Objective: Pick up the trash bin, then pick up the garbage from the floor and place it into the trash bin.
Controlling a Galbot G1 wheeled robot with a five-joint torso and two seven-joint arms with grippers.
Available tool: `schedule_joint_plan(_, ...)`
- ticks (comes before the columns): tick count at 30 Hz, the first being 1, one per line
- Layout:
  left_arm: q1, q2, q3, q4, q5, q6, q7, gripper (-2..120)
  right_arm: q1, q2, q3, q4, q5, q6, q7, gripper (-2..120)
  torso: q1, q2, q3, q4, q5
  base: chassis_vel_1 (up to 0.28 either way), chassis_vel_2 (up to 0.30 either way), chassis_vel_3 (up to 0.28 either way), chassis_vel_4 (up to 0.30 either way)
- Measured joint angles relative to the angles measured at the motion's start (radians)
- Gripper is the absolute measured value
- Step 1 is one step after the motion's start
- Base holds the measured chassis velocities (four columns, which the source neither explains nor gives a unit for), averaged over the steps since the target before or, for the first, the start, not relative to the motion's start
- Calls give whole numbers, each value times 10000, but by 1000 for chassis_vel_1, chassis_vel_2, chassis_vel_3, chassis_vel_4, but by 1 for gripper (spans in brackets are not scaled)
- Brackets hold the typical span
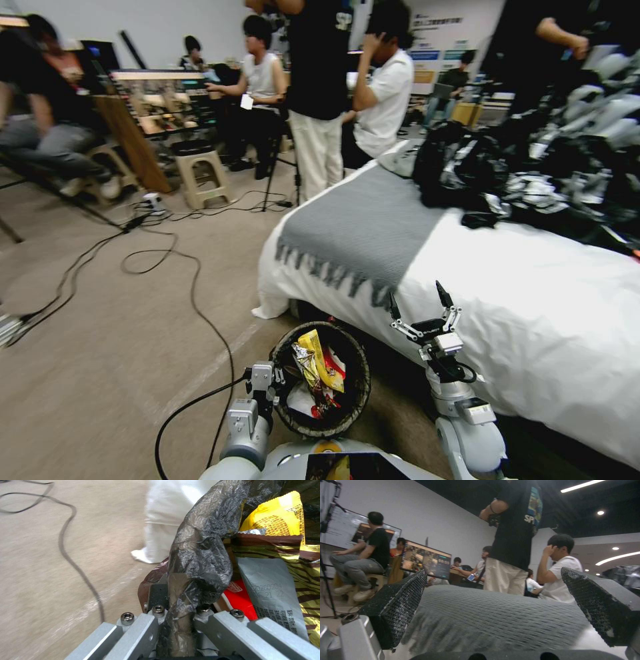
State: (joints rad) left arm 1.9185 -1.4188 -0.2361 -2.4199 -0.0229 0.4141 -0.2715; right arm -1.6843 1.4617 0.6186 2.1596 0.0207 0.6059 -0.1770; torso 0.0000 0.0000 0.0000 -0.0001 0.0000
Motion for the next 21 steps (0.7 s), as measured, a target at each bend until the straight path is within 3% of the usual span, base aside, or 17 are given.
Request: schedule_joint_plan(21, -239, -57, -683, -148, -266, 46, 13, 0, -51, 19, -25, -16, -65, 24, -7, 100, 0, 0, 0, 1, 1, 125, 119, 128, 126)
